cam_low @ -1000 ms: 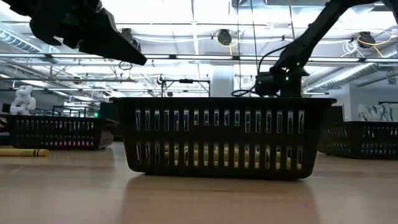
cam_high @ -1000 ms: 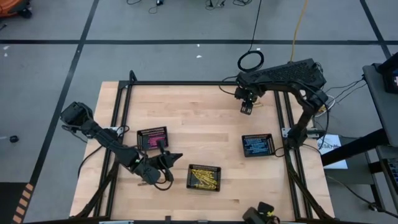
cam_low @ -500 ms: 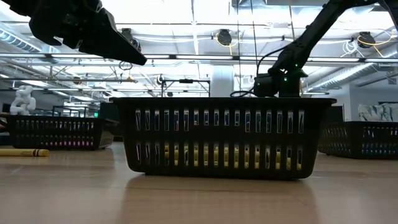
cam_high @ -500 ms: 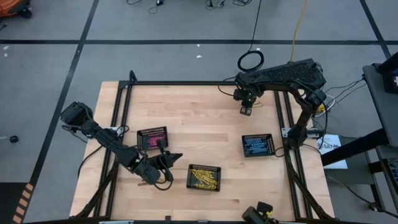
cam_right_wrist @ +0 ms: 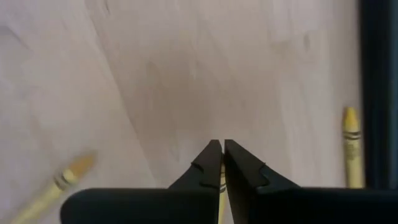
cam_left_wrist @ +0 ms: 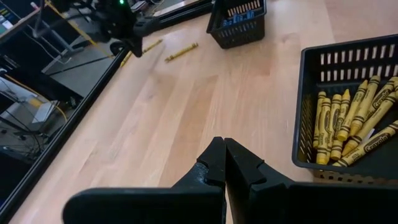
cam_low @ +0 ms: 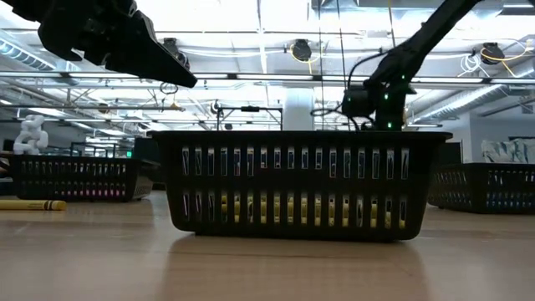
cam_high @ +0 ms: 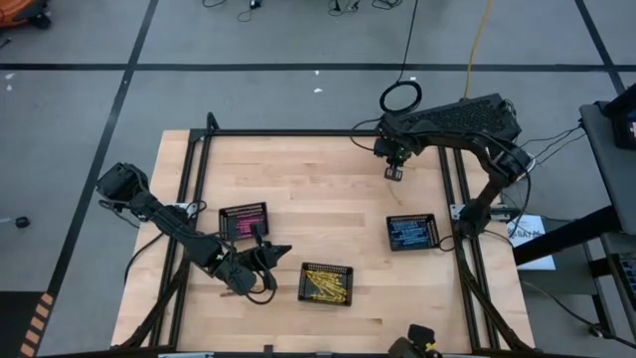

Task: Sort crayons
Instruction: Put the yellow crayon into the bottom black bin

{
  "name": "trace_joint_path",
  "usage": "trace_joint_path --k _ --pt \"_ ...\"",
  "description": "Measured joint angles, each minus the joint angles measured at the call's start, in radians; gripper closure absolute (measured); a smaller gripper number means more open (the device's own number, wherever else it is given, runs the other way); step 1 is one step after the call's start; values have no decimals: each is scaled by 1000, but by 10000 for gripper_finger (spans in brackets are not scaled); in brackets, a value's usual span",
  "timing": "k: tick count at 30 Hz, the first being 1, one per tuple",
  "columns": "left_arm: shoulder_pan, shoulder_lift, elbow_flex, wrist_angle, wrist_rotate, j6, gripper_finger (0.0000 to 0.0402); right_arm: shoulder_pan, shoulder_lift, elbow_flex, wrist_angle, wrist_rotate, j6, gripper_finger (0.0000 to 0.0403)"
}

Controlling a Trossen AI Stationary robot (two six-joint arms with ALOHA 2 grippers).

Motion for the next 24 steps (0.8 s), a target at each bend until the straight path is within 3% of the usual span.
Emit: trace_joint_path --k 6,11,18,24 --pt "0 0 0 0 0 0 402 50 -125 1 2 -7 42 403" --pt "0 0 0 0 0 0 402 191 -250 2 26 -21 161 403" --pt "-5 0 0 -17 -1 0 402 555 -339 2 129 -24 437 403" --pt "-31 0 0 -17 -8 0 402 920 -288 2 403 -25 661 403"
